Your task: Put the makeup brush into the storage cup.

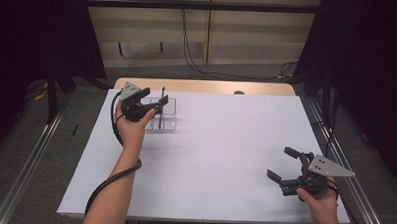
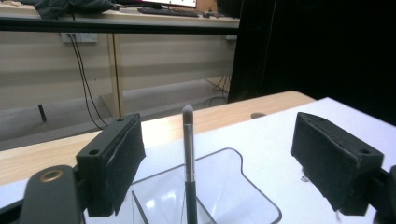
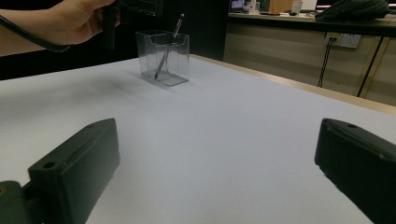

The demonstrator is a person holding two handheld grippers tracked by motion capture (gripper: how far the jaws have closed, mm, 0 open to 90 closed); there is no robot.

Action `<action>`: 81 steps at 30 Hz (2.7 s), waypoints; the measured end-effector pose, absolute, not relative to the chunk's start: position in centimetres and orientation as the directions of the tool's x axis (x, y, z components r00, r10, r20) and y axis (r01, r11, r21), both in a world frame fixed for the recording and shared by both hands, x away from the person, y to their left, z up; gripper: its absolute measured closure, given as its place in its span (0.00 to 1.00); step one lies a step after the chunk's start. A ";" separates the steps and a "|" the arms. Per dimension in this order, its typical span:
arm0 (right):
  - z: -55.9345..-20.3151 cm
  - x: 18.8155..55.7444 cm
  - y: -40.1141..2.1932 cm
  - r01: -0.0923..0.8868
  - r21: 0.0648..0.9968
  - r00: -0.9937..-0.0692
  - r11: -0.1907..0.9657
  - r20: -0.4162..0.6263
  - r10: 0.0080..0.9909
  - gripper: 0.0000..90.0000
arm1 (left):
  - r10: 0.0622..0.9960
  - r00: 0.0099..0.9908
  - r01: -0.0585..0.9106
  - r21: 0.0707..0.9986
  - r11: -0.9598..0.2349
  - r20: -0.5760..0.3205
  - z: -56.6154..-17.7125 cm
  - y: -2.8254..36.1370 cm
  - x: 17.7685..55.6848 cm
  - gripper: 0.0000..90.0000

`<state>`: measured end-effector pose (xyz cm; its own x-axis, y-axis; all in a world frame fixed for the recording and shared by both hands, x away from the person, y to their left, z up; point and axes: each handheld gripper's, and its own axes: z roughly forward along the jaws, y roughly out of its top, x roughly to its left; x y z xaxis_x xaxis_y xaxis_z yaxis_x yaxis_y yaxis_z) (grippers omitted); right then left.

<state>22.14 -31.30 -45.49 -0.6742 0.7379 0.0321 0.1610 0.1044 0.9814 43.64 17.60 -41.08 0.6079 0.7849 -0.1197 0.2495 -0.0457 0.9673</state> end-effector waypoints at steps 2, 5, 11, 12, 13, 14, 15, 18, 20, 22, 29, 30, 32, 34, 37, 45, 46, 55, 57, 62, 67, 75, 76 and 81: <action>-45.5 22.2 -31.2 0.162 0.981 -0.676 0.106 0.033 0.736 0.00 | 0.784 0.609 0.251 0.967 -0.049 -0.118 -41.1 17.7 43.6 0.17; -45.5 22.2 -31.2 0.162 0.981 -0.677 0.106 0.033 0.735 0.00 | 0.779 0.617 0.241 0.969 -0.058 -0.107 -41.0 17.7 43.6 0.15; -45.5 22.2 -31.2 0.161 0.981 -0.677 0.104 0.033 0.735 0.00 | 0.770 0.626 0.251 0.967 -0.045 -0.127 -40.9 17.8 43.5 0.08; -45.5 22.2 -31.1 0.161 0.981 -0.677 0.104 0.033 0.735 0.00 | 0.769 0.627 0.251 0.967 -0.049 -0.124 -40.9 17.9 43.5 0.08; -45.5 22.2 -31.2 0.161 0.981 -0.678 0.106 0.031 0.734 0.00 | 0.769 0.627 0.251 0.967 -0.050 -0.123 -40.8 17.9 43.5 0.07; -45.5 22.2 -31.1 0.161 0.981 -0.678 0.107 0.031 0.735 0.00 | 0.768 0.628 0.253 0.966 -0.051 -0.124 -40.8 17.9 43.5 0.07; -45.5 22.2 -31.1 0.161 0.981 -0.678 0.106 0.031 0.735 0.00 | 0.766 0.629 0.258 0.965 -0.046 -0.131 -40.8 17.9 43.4 0.06; -45.5 22.1 -31.1 0.161 0.981 -0.678 0.106 0.032 0.734 0.00 | 0.763 0.634 0.254 0.966 -0.052 -0.126 -40.8 18.0 43.3 0.05; -45.5 22.1 -31.1 0.162 0.981 -0.677 0.105 0.033 0.735 0.00 | 0.762 0.636 0.254 0.966 -0.053 -0.125 -40.8 18.1 43.2 0.05; -45.5 22.1 -31.2 0.164 0.981 -0.677 0.103 0.036 0.736 0.00 | 0.757 0.641 0.251 0.967 -0.049 -0.128 -40.9 18.2 43.1 0.04; -45.5 22.0 -31.3 0.162 0.981 -0.676 0.105 0.033 0.736 0.00 | 0.735 0.671 0.231 0.970 -0.077 -0.101 -40.9 18.4 42.6 0.02; -45.5 22.0 -31.3 0.164 0.981 -0.673 0.102 0.036 0.739 0.00 | 0.726 0.681 0.221 0.972 -0.080 -0.095 -40.8 18.4 42.5 0.02; -45.5 22.0 -31.4 0.165 0.981 -0.668 0.098 0.038 0.743 0.00 | 0.710 0.699 0.209 0.973 -0.094 -0.082 -40.7 18.5 42.4 0.02; -45.5 22.0 -31.4 0.165 0.981 -0.668 0.100 0.036 0.743 0.00 | 0.706 0.702 0.217 0.972 -0.086 -0.094 -40.7 18.3 42.2 0.02; -45.6 21.9 -31.4 0.165 0.981 -0.669 0.104 0.034 0.743 0.00 | 0.690 0.716 0.223 0.971 -0.088 -0.102 -40.8 18.3 42.0 0.02; -45.6 21.7 -31.6 0.168 0.981 -0.662 0.099 0.038 0.749 0.00 | 0.655 0.749 0.218 0.970 -0.104 -0.099 -41.1 18.2 41.3 0.02; -45.6 21.7 -31.6 0.168 0.981 -0.662 0.099 0.038 0.748 0.00 | 0.651 0.753 0.219 0.970 -0.107 -0.098 -41.1 18.3 41.2 0.02; -45.6 21.7 -31.6 0.169 0.981 -0.663 0.101 0.037 0.748 0.00 | 0.605 0.788 0.222 0.969 -0.108 -0.113 -41.4 18.5 40.3 0.02; -45.6 21.7 -31.6 0.169 0.980 -0.663 0.101 0.037 0.748 0.00 | 0.602 0.791 0.219 0.970 -0.109 -0.111 -41.5 18.6 40.0 0.02; -45.6 21.7 -31.7 0.169 0.981 -0.662 0.101 0.037 0.749 0.00 | 0.584 0.804 0.215 0.970 -0.110 -0.112 -41.6 18.7 39.4 0.02; -45.6 21.7 -31.6 0.168 0.980 -0.663 0.102 0.036 0.747 0.00 | 0.574 0.811 0.215 0.970 -0.111 -0.114 -41.9 18.8 38.8 0.02; -45.6 21.7 -31.6 0.168 0.980 -0.666 0.104 0.035 0.745 0.00 | 0.563 0.817 0.223 0.968 -0.112 -0.123 -42.6 19.3 38.0 0.02; -45.6 21.7 -31.6 0.167 0.980 -0.665 0.104 0.034 0.746 0.00 | 0.561 0.819 0.220 0.969 -0.115 -0.119 -42.7 19.4 37.9 0.02; -45.6 21.7 -31.6 0.167 0.980 -0.664 0.104 0.034 0.747 0.00 | 0.558 0.822 0.217 0.969 -0.115 -0.118 -43.0 19.8 37.4 0.02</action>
